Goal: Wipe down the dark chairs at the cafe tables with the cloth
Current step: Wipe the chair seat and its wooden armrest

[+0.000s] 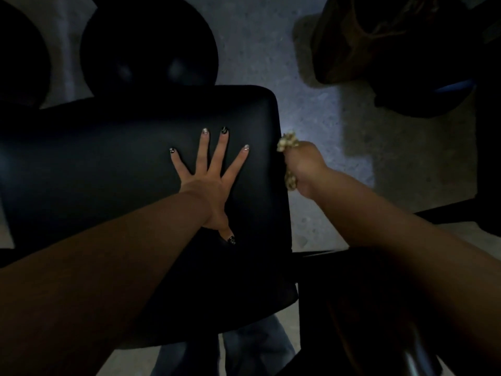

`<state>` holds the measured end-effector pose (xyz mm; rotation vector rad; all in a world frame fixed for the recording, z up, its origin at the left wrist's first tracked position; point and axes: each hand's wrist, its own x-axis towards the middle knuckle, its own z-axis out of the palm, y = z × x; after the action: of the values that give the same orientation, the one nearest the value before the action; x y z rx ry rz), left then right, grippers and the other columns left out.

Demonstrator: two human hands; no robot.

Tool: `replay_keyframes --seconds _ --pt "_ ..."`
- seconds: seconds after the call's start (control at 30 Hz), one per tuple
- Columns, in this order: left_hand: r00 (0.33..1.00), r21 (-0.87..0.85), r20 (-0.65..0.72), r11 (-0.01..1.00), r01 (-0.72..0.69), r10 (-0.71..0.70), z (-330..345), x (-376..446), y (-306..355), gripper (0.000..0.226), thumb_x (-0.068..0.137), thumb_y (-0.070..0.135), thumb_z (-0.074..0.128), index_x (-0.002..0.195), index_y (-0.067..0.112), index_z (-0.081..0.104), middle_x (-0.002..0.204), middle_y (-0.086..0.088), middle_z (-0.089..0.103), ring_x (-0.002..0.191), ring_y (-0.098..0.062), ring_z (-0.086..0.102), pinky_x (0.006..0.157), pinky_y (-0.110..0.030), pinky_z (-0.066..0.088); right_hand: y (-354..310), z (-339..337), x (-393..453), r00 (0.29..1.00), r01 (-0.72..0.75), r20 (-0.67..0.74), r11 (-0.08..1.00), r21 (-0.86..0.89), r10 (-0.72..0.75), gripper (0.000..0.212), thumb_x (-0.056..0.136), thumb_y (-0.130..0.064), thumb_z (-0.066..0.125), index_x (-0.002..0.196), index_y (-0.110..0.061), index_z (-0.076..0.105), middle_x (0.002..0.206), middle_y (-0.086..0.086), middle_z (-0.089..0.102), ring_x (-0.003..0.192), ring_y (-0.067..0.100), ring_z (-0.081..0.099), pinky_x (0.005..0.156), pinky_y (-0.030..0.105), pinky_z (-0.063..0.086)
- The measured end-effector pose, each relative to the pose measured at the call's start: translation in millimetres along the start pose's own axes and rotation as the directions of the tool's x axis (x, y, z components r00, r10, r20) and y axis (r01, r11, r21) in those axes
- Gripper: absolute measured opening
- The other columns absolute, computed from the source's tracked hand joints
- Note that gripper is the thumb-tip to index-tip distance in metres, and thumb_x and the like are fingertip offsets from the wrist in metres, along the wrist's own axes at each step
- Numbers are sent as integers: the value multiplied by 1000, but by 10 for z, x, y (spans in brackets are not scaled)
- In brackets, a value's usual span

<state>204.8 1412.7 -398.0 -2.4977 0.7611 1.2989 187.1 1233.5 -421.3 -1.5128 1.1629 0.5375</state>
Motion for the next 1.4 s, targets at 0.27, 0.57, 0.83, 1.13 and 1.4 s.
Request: replay_keyframes --seconds 0.27,0.57,0.83,1.13,1.4 --pt "999 23 29 1000 13 -14 -33 -13 26 174 21 83 76 115 32 -61 124 -10 -67 113 -39 -61 91 -83 -11 998 -293 -350 961 5 236 849 -528 141 13 97 -5 40 101 -14 50 86 6 50 65 11 43 49 10 41" --pt "1000 27 28 1000 2 -3 12 39 4 172 22 85 74 113 32 -63 123 -10 -68 111 -40 -62 89 -84 -13 -330 46 159 998 7 -66 990 141 2 36 102 -30 41 72 -16 55 65 3 51 51 14 45 39 13 36" --pt "999 12 -39 1000 -19 19 79 55 -15 174 22 83 75 120 32 -58 129 -10 -64 117 -41 -59 87 -83 -16 190 45 -42 999 9 -41 984 -178 -16 29 99 -16 38 77 -14 57 65 9 54 52 20 50 46 22 37" --pt "995 -4 -84 999 -52 52 124 59 -41 173 24 82 76 118 32 -60 129 -10 -64 117 -41 -58 80 -84 -21 -237 85 221 996 21 -93 999 48 -16 32 97 -34 49 72 -17 60 56 1 55 42 15 49 44 20 38" --pt "965 -17 -164 978 -209 204 174 -45 -199 164 39 81 75 130 28 -51 135 -10 -59 121 -36 -57 83 -79 -27 -1024 396 422 864 397 -101 790 -467 -494 30 98 -14 43 121 -5 61 120 17 62 105 26 58 80 23 42"
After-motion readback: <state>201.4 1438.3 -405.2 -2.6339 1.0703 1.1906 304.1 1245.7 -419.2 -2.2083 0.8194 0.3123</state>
